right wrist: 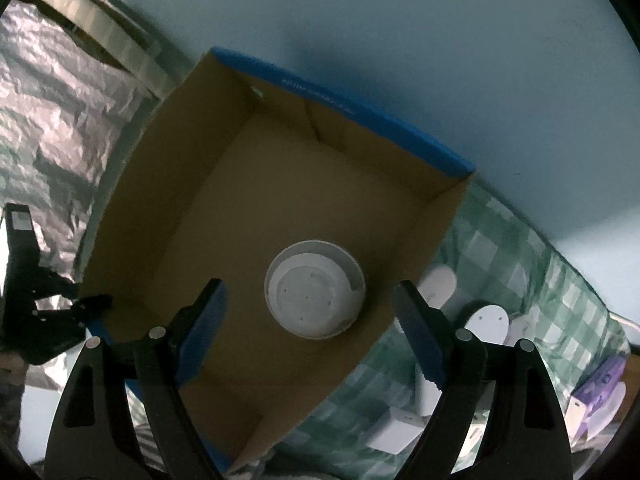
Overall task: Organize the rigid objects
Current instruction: 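Carry the white lamp over the cardboard box and release it inside, then move the right gripper back over the objects toward the white square charger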
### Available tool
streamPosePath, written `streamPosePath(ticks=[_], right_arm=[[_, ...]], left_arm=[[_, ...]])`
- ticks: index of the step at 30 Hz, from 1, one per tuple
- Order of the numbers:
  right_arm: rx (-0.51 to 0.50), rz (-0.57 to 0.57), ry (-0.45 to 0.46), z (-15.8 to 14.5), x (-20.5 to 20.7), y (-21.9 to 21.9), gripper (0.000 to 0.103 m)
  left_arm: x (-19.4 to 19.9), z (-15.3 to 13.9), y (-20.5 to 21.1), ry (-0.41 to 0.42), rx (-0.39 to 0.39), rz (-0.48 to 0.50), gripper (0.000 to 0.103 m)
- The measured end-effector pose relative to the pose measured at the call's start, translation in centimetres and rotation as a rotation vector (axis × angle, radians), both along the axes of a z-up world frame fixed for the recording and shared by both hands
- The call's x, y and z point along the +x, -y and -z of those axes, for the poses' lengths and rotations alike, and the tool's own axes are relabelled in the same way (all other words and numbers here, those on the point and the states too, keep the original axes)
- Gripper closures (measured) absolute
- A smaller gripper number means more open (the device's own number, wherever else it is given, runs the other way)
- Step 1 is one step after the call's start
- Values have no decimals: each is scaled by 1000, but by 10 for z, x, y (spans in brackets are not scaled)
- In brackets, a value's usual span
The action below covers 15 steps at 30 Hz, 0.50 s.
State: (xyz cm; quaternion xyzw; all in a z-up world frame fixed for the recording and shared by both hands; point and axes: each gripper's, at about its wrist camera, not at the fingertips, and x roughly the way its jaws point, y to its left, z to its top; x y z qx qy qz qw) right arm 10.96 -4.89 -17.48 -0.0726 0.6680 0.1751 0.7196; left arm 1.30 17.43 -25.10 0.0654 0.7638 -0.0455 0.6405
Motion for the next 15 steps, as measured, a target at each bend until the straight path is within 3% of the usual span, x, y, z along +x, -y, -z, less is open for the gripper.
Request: streamPosePath(ticks=[9, 15], right_arm=[[11, 96, 32, -37, -9, 53, 18], [-31, 151, 24, -44, -29, 101, 18]], left_arm=[[-1, 0, 1, 1, 3, -2, 85], [0, 2, 3, -2, 7, 1, 85]])
